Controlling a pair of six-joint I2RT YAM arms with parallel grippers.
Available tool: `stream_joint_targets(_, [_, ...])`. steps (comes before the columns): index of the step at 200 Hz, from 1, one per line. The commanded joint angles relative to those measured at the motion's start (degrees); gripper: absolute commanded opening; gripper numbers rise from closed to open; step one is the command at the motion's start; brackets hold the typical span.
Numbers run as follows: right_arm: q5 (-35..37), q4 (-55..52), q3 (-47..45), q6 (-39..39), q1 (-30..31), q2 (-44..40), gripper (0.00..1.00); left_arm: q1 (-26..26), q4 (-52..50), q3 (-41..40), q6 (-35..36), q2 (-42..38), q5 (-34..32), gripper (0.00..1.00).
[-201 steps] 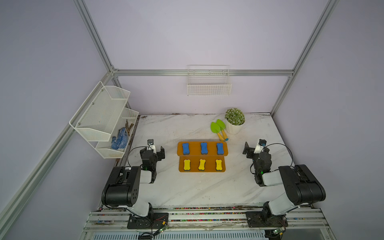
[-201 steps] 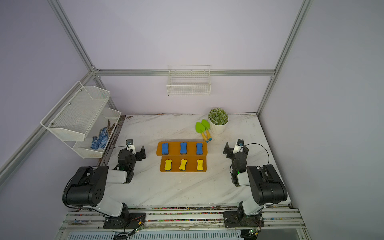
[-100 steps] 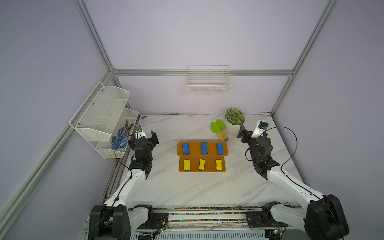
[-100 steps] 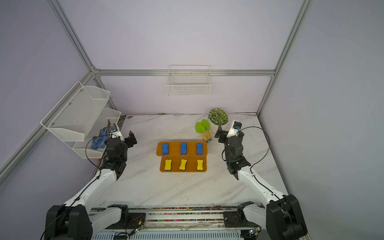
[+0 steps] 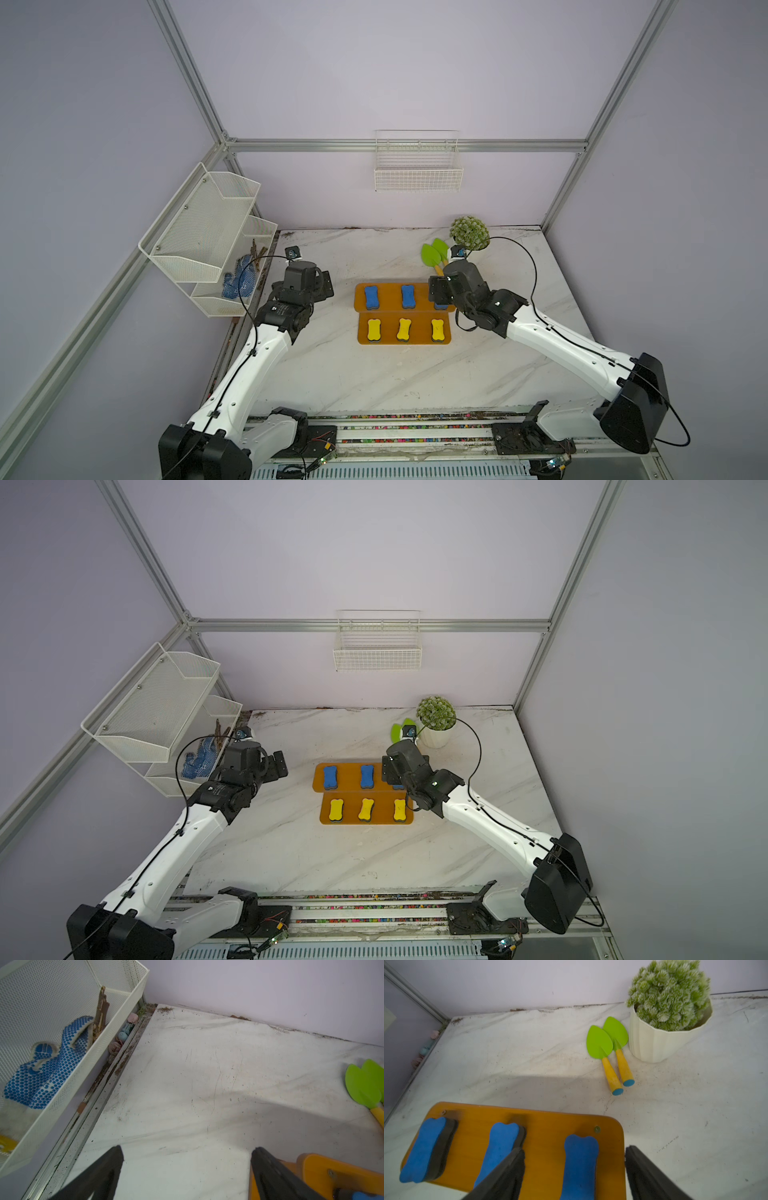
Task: Remove the whiteboard erasers from the shelf
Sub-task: Pick up the whiteboard eraser from the shelf.
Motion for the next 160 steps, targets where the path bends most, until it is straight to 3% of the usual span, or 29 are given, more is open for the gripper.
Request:
stream_joint_targets(1, [-0.64, -10.16, 2.01, 4.84, 0.87, 2.11, 0.73, -0.92, -3.16, 1.38, -0.68, -0.21, -0.96, 1.00])
stream_joint_targets(66, [-1.43, -10.22, 5.53, 4.42, 1.03, 7.30, 0.68, -0.93, -2.28, -0.94, -1.52, -1.10, 0.97, 1.00])
stream_joint_targets(72, [-1.43, -10.31, 5.49, 4.44, 0.98, 7.39, 0.62, -0.93, -2.28, -0.94, -1.53, -1.18, 0.96, 1.00])
stream_joint_targets(160, [0.85, -11.07, 4.04, 4.46, 1.01, 7.74, 0.51, -0.93, -2.19, -0.59, -1.73, -0.04, 0.86, 1.00])
